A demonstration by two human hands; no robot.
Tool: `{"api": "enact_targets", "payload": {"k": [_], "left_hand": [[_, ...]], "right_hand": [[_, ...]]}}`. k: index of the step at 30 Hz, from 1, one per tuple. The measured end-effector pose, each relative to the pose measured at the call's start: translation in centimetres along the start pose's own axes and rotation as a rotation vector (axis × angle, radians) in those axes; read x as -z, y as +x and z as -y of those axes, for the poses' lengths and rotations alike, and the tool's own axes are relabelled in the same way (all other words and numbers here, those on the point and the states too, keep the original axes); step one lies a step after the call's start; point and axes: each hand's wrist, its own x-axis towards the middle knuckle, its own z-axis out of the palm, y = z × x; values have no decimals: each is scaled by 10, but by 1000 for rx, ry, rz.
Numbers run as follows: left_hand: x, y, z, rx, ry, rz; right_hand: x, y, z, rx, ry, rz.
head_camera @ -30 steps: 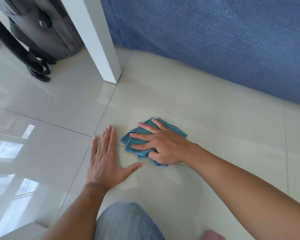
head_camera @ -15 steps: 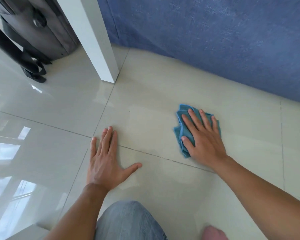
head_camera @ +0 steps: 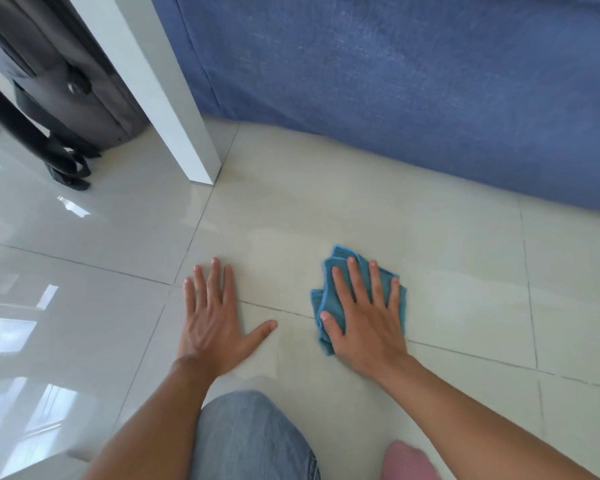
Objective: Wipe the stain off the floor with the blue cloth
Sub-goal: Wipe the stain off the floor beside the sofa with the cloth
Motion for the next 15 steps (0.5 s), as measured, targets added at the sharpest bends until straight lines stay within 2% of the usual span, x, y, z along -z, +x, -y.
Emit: {"api": "enact_targets", "payload": {"k": [2, 3, 6, 8, 10, 13, 15], "left_hand": [[-3, 4, 2, -64, 32, -26], [-4, 7, 3, -99, 45, -33], [-5, 12, 0, -151, 46, -51], [-7, 12, 0, -146, 23, -69], [-7, 12, 0, -141, 16, -70], [-8, 14, 0, -136, 24, -85], [-7, 13, -1, -142, 28, -63]], "right_hand": [[5, 12, -6, 59, -12, -29], [6, 15, -17, 5, -22, -55], [3, -2, -52, -337, -40, -86], [-4, -24, -42, -391, -39, -88], [-8, -31, -17, -236, -17, -42], [-2, -4, -4, 109, -6, 38], [9, 27, -20, 156, -26, -12]]}}
